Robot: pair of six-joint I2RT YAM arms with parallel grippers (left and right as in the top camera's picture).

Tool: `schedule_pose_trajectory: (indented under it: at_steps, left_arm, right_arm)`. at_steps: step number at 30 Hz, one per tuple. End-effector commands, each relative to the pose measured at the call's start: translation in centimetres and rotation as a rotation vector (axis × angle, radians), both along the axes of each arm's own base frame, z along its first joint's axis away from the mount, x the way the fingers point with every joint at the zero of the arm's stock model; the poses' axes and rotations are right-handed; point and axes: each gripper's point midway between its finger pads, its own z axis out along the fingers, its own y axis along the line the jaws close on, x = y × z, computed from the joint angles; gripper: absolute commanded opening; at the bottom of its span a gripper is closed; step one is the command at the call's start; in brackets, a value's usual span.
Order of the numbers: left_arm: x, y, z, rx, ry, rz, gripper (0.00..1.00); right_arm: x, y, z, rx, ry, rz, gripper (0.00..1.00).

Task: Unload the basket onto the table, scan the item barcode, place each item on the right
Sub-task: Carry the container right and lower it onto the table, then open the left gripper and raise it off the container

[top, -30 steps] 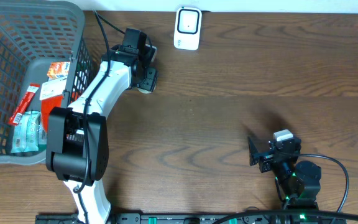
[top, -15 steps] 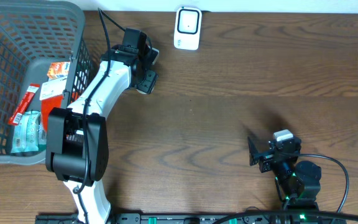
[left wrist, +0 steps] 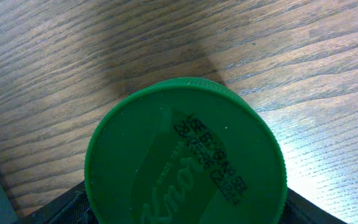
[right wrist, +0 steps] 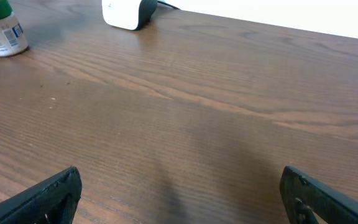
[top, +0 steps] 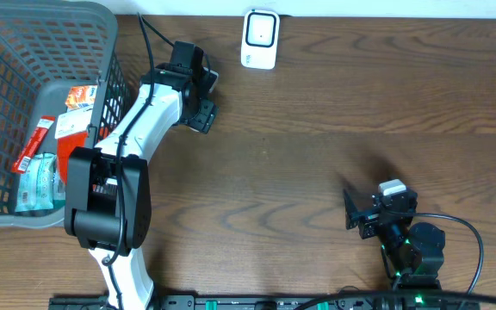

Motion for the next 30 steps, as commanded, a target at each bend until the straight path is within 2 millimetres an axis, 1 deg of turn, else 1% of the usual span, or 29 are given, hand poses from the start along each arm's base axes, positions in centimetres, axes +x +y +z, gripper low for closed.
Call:
schedule_pose_trajectory:
  at_steps: [1,11,16,19,24,30]
  left_arm:
    - [-0.3,0.2,-0.8,-0.001,0.025,0.037,0.74]
    - [-0.3,0.0,-0.1,-0.019,0.012,0.049,0.74]
    - [-0.5,-1.2,0.2,-0.083,0.023,0.022,0.74]
    - [-0.6,-1.3,0.6,-0.099,0.020,0.038,0.74]
    - [-0.8,-1.2,2.6,-0.107,-0.008,0.043,0.74]
    - [-0.8,-1.1,6.4,-0.126,-0.088,0.043,0.75]
  right_arm:
    - [-0.1,0.2,0.0,0.014,0.003,0.003,0.99]
    - [-0.1,0.2,0.0,0.013,0.003,0.003,0.99]
    - [-0.1,0.2,0.0,0.013,0.003,0.003,0.99]
    - [-0.1,0.2,0.0,0.013,0.003,0.003,0.99]
    - [-0.1,0.2,0.0,0.013,0.003,0.003,0.99]
    - [-0.1,0.2,0.0,0.013,0.003,0.003,0.99]
